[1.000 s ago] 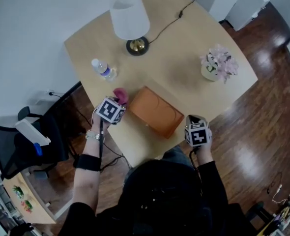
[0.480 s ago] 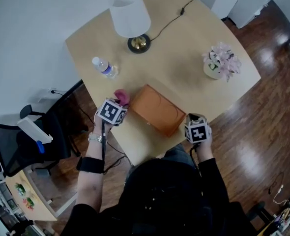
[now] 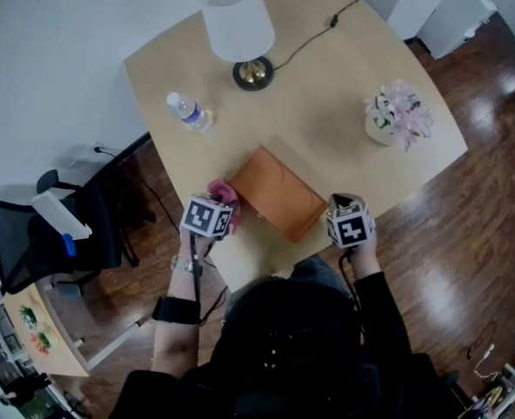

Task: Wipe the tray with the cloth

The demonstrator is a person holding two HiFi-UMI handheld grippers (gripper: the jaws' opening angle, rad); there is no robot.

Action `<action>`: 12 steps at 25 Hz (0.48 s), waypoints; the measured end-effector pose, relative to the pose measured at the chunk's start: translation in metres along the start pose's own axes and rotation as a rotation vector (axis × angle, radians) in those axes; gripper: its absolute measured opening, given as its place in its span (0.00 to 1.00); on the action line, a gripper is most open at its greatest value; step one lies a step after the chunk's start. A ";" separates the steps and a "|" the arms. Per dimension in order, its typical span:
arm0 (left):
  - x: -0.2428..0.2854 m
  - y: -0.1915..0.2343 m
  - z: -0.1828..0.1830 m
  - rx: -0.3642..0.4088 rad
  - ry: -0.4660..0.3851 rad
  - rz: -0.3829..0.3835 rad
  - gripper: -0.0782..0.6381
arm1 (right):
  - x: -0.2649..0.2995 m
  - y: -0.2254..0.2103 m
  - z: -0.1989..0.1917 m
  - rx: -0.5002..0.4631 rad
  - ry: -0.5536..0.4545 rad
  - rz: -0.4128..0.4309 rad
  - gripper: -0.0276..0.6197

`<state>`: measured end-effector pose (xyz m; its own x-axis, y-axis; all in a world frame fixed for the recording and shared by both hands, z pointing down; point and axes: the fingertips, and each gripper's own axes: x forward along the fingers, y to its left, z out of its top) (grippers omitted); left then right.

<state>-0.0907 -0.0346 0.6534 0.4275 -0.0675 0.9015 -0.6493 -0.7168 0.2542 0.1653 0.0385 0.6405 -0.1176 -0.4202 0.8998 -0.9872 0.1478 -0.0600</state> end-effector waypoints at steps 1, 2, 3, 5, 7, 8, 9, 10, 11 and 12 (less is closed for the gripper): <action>0.004 -0.004 0.003 -0.006 -0.007 0.000 0.23 | 0.000 -0.001 0.002 -0.011 -0.003 0.004 0.05; 0.007 -0.008 0.006 0.002 -0.003 -0.001 0.24 | 0.001 -0.001 0.003 -0.020 -0.004 0.009 0.05; 0.011 -0.016 0.006 0.020 0.008 -0.008 0.23 | 0.002 -0.001 0.004 -0.030 -0.003 0.017 0.05; 0.020 -0.042 0.002 0.070 0.033 -0.038 0.24 | 0.003 0.001 0.004 -0.057 -0.001 0.037 0.05; 0.028 -0.067 -0.006 0.095 0.046 -0.049 0.24 | 0.003 0.003 0.006 -0.087 0.000 0.058 0.05; 0.029 -0.074 -0.011 0.094 0.053 -0.035 0.24 | 0.004 0.004 0.006 -0.101 0.000 0.070 0.05; 0.028 -0.077 -0.016 0.089 0.056 -0.018 0.24 | 0.004 0.005 0.006 -0.115 0.001 0.078 0.05; 0.026 -0.081 -0.018 0.084 0.054 -0.011 0.24 | 0.005 0.005 0.006 -0.130 0.003 0.082 0.05; 0.024 -0.087 -0.020 0.082 0.048 -0.017 0.24 | 0.006 0.005 0.006 -0.143 0.004 0.084 0.05; 0.022 -0.096 -0.021 0.086 0.041 -0.032 0.24 | 0.006 0.004 0.006 -0.154 0.005 0.085 0.05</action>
<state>-0.0320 0.0470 0.6565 0.4202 -0.0167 0.9073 -0.5788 -0.7749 0.2538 0.1601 0.0309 0.6434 -0.1990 -0.3956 0.8966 -0.9453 0.3186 -0.0692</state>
